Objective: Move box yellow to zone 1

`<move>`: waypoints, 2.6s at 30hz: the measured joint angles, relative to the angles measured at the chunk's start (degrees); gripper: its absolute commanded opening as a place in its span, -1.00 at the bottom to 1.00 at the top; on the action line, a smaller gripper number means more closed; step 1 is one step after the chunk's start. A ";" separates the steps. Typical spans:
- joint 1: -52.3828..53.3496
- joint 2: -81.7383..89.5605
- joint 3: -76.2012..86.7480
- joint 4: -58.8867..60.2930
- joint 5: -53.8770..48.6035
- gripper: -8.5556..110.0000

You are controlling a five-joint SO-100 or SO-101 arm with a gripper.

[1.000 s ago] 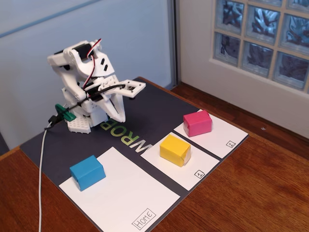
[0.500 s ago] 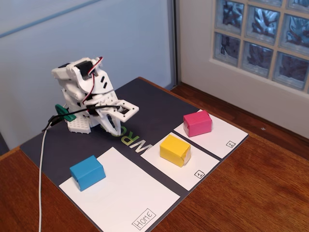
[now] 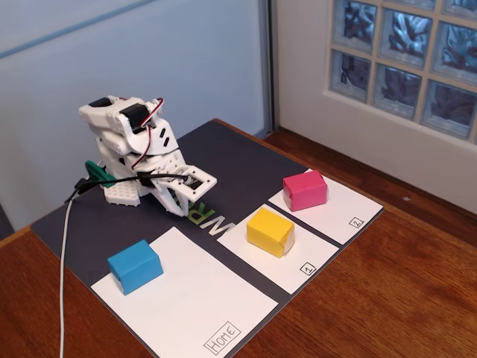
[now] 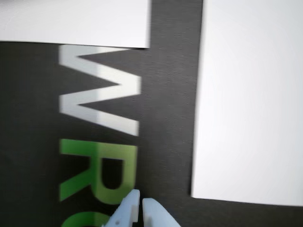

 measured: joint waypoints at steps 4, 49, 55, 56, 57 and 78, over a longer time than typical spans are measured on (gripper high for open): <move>-0.09 0.00 0.18 0.00 0.09 -0.86; 2.20 0.00 0.09 0.62 -5.10 -0.86; 2.20 0.00 0.09 0.62 -5.10 -0.86; 2.20 0.00 0.09 0.62 -5.10 -0.86; 2.20 0.00 0.09 0.62 -5.10 -0.86; 2.20 0.00 0.09 0.62 -5.10 -0.86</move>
